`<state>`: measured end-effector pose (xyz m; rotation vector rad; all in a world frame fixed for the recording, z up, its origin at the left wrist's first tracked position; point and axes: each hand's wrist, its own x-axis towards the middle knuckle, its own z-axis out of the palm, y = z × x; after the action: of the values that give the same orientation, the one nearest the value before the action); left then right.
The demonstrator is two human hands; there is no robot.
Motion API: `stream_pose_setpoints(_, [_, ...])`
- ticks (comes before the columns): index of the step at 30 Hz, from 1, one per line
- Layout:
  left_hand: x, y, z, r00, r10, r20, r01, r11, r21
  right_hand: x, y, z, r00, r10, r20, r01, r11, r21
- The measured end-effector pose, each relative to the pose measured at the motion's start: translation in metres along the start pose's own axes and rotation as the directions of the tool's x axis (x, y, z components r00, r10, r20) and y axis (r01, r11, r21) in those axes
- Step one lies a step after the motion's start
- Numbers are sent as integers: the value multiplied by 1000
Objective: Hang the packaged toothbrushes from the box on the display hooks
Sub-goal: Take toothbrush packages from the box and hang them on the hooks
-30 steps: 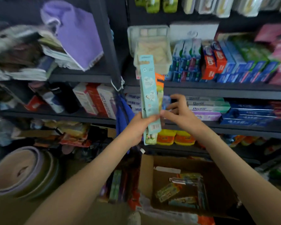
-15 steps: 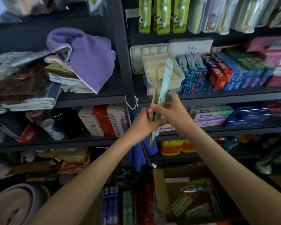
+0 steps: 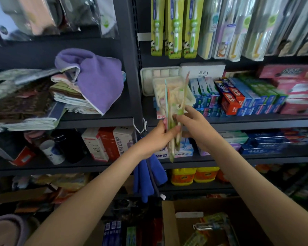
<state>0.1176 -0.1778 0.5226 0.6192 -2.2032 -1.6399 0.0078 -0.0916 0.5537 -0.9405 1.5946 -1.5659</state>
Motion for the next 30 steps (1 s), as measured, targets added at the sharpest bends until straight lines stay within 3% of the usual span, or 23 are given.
stream_pose_setpoints(6, [14,28,-23,988,-46,-149,7,967,-256,8,-25,-15,1000,-2,21,-3,973,231])
stream_pose_setpoints(11, [16,50,-42,984,18,-179,-80,935,-347,21,-48,-29,994,-109,-32,113,932,346])
stream_pose_setpoints(15, [14,65,-53,984,80,-159,-140,899,-414,25,-65,-29,983,-179,-27,180,949,258])
stream_pose_setpoints(20, [19,88,-72,958,157,-239,-242,891,-384,33,-91,-21,950,-306,-70,312,942,126])
stream_pose_setpoints(23, [22,104,-86,933,229,-277,-315,891,-327,41,-105,-17,907,-410,-93,402,910,-100])
stream_pose_setpoints(27, [27,127,-108,889,328,-319,-418,865,-278,57,-124,-15,895,-441,-67,392,850,-353])
stream_pose_setpoints(30, [33,141,-124,846,392,-362,-489,841,-231,77,-137,-11,902,-431,-26,389,837,-385])
